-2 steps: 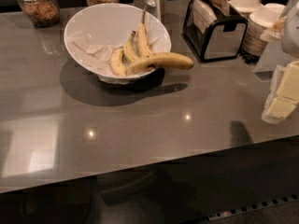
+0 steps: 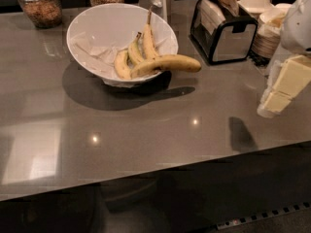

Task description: Pick banana from white bowl

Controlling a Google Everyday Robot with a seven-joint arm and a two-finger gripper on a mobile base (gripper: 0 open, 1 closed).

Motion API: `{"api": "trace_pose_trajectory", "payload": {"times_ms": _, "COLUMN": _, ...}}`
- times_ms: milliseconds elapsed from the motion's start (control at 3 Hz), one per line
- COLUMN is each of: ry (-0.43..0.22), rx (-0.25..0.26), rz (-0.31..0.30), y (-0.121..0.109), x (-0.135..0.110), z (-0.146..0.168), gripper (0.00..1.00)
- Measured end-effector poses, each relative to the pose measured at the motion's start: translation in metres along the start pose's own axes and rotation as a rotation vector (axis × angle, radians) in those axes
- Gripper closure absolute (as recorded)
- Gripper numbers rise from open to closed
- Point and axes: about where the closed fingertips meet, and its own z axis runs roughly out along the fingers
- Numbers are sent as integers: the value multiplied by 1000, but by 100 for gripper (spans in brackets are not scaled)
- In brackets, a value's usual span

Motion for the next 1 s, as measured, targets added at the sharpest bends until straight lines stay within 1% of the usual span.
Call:
{"api": "trace_pose_trajectory", "payload": {"times_ms": 333, "ry": -100, "rx": 10, "rz": -56, "y": -25, "x": -28, "z": 18, "gripper": 0}}
{"api": "trace_pose_trajectory", "payload": {"times_ms": 667, "ry": -182, "rx": 9, "rz": -119, "y": -50, "x": -58, "z": 36, "gripper": 0}}
{"api": "trace_pose_trajectory", "payload": {"times_ms": 1000, "ry": -241, "rx": -11, "rz": -173, "y": -69, "x": -89, "z": 57, "gripper": 0}}
